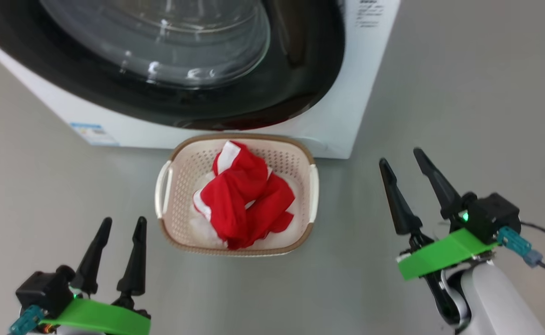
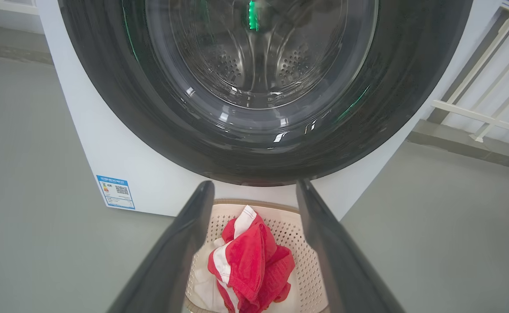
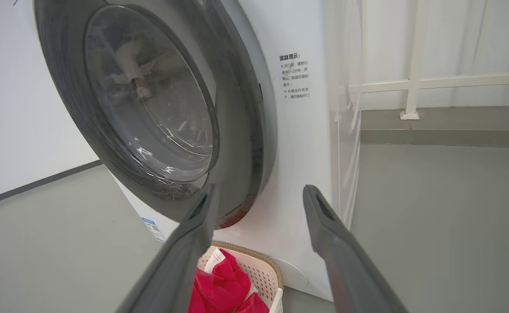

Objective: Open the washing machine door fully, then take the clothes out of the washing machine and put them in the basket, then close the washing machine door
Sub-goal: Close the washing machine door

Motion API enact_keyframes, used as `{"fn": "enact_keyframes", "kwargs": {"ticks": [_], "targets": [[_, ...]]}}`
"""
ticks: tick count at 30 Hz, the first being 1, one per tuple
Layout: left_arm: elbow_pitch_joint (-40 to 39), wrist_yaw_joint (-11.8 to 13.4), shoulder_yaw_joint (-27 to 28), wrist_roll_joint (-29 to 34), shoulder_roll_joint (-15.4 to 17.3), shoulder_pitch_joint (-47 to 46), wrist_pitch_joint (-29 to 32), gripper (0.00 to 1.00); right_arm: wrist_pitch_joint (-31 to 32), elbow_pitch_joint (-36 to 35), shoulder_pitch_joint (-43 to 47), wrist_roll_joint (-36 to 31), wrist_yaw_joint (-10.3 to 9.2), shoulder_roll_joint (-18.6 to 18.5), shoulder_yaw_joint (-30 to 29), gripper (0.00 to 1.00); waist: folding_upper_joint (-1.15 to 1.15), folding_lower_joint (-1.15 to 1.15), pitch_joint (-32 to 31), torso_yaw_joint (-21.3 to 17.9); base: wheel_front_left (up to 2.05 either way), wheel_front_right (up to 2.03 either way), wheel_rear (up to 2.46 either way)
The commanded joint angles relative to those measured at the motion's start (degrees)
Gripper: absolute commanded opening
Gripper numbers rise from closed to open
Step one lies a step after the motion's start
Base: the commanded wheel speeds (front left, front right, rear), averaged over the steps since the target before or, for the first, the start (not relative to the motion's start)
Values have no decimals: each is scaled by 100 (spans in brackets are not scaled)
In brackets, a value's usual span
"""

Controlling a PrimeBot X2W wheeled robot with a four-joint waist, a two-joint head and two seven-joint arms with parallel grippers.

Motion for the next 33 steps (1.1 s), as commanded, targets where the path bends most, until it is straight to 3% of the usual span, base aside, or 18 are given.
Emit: {"fn": "enact_keyframes", "kwargs": {"ticks": [1, 15, 33], "targets": [[-139, -30, 220, 35, 197, 50, -69, 100, -32, -168, 102, 74, -5, 51, 95, 100, 0, 0, -255, -261, 0, 0, 0], [-417, -30, 320, 284, 331, 406, -69, 100, -32, -270, 960, -34, -5, 42, -254, 100, 0, 0, -637, -755, 0, 0, 0], [-588, -30, 466, 388, 229, 736, -69, 100, -32, -430, 1579, 4, -5, 42, -722, 100, 0, 0, -793, -928, 0, 0, 0]]}}
